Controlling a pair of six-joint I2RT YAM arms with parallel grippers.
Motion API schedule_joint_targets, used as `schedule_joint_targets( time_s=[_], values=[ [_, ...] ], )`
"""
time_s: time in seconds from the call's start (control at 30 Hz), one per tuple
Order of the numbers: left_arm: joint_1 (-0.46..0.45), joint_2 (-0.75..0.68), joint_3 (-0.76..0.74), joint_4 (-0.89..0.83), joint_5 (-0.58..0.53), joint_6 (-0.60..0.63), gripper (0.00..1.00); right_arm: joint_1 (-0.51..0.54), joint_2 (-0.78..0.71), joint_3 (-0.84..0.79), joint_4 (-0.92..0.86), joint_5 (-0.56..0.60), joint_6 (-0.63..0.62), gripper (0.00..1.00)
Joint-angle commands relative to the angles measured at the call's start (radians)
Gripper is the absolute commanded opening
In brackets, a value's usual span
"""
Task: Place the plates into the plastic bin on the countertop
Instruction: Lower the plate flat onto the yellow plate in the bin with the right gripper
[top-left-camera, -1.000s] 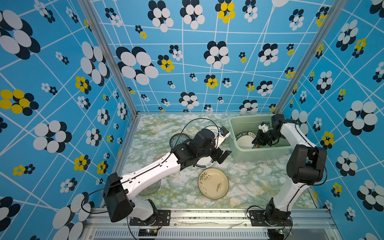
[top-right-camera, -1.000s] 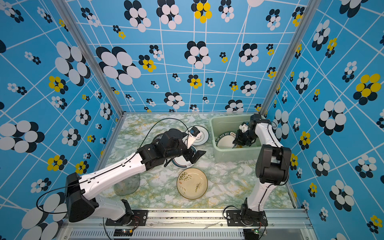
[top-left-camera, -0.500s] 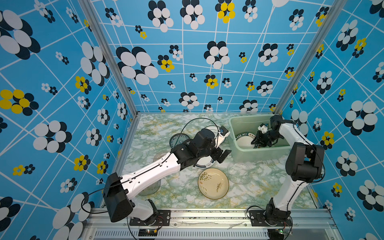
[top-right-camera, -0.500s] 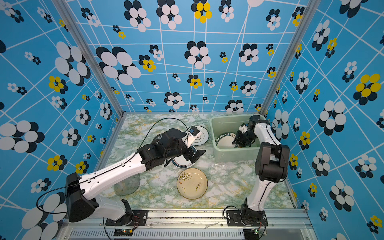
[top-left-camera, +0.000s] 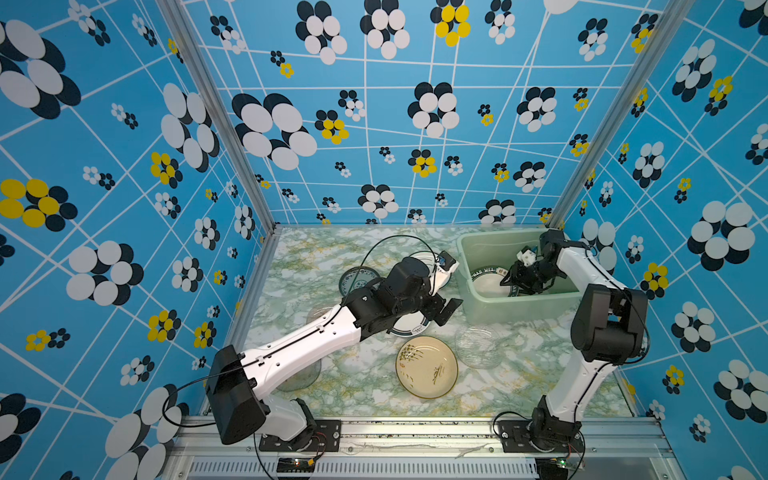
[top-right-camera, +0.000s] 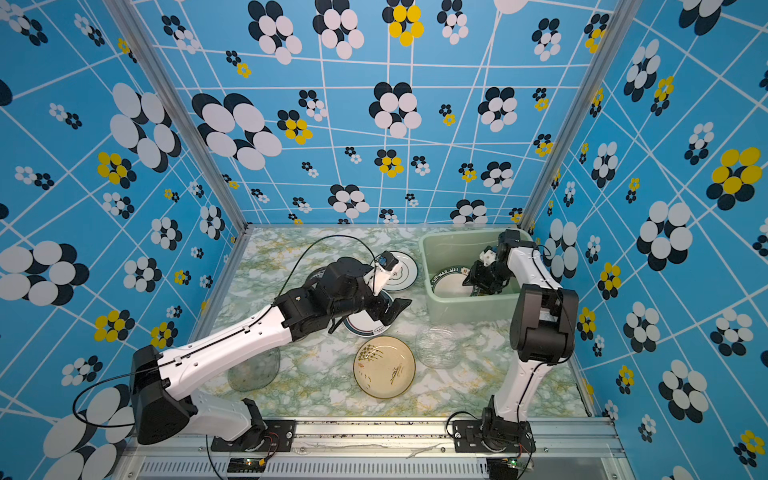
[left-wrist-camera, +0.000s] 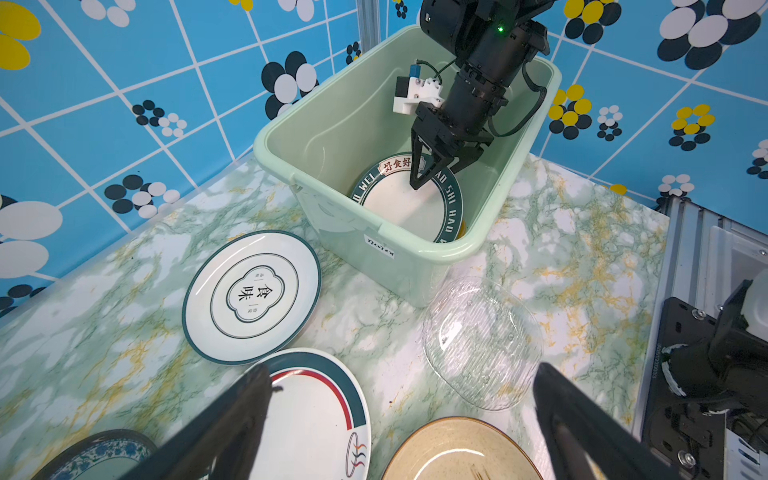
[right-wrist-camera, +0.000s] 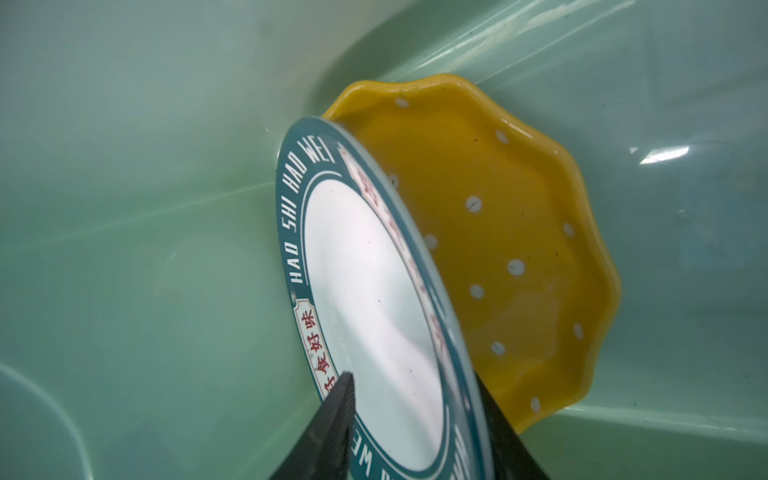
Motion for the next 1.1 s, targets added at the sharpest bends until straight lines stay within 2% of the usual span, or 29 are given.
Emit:
schedule_joint_targets(
  time_s=[0.0, 0.2, 0.33, 0.57, 0.9, 1.07],
  values=[
    [0.003, 0.003, 0.026, 0.017, -0.015, -0.023, 0.99, 0.006, 0.008, -0.021, 0.02, 0.022, 0.01, 0.48],
    [0.006, 0.004, 0.025, 0.017, -0.023, -0.034, 0.99, 0.023, 0.016, -0.028, 0.038, 0.042, 0.016, 0.57],
    [0.014, 0.004, 0.02, 0.019, -0.024, -0.05, 0.99, 0.044, 0.024, -0.029, 0.047, 0.064, 0.014, 0.58],
    [0.025, 0.004, 0.018, 0.021, -0.024, -0.059, 0.99, 0.083, 0.03, -0.033, 0.047, 0.175, 0.015, 0.63],
    [0.032, -0.006, 0.004, 0.027, -0.024, -0.07, 0.99, 0.139, 0.02, -0.039, 0.051, 0.31, 0.024, 0.79],
    [0.036, -0.017, -0.005, 0.028, -0.029, -0.072, 0.99, 0.156, -0.002, -0.058, 0.065, 0.364, 0.035, 0.83]
  ],
)
